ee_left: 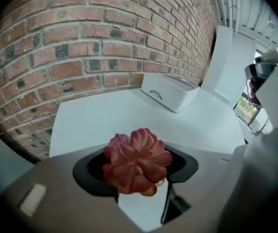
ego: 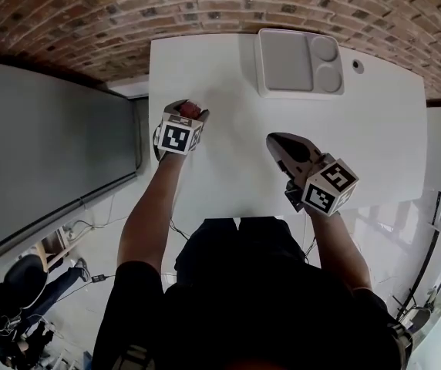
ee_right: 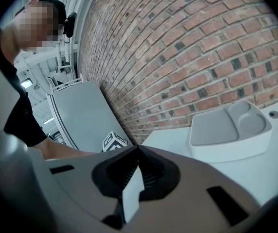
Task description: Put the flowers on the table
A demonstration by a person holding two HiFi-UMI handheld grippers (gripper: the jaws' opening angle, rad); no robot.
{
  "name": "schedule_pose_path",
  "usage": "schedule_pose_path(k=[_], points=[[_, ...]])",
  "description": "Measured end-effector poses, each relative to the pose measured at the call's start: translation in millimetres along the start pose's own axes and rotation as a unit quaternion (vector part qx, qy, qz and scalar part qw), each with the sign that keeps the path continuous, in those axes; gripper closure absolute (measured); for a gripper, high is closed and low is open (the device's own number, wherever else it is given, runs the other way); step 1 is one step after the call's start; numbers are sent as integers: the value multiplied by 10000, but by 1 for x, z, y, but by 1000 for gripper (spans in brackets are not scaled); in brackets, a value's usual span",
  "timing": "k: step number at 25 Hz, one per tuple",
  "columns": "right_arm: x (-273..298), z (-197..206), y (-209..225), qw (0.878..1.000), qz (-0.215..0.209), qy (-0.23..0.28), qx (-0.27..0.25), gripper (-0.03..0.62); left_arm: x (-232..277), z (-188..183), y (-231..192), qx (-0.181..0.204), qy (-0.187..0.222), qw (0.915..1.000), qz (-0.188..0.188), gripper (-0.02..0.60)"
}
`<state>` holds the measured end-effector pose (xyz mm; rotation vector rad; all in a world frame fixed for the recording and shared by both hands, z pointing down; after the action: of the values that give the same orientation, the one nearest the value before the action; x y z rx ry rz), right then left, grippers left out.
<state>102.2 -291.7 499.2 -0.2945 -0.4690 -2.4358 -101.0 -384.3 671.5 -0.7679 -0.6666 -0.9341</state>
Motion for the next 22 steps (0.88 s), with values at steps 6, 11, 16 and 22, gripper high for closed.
schedule_pose_path(k=[6,11,16,22], points=[[-5,1,4,10000,42,-1,18,586,12,6,-1,110,-173,9998,-26,316],[-8,-1,6,10000,55,6,4,586,14,4,-1,242,-183,9995,-41,316],[-9,-11,4,9999,20,74,-83,586,8,5,7,315,-237,9992,81,239],[-14,-36,-2,9992,-49,247,-320,586,-21,-2,11,256,4,9997,-25,236]])
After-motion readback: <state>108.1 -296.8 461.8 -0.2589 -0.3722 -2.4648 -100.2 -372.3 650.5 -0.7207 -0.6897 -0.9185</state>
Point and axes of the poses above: the fingertips, and each gripper's own axes: x forward along the fingers, y to its right, z out of its underside, the point moved 4 cm from there along -x, backward along the fingers, and after that the axes turned 14 degrees about -x, right-handed, at the moved point
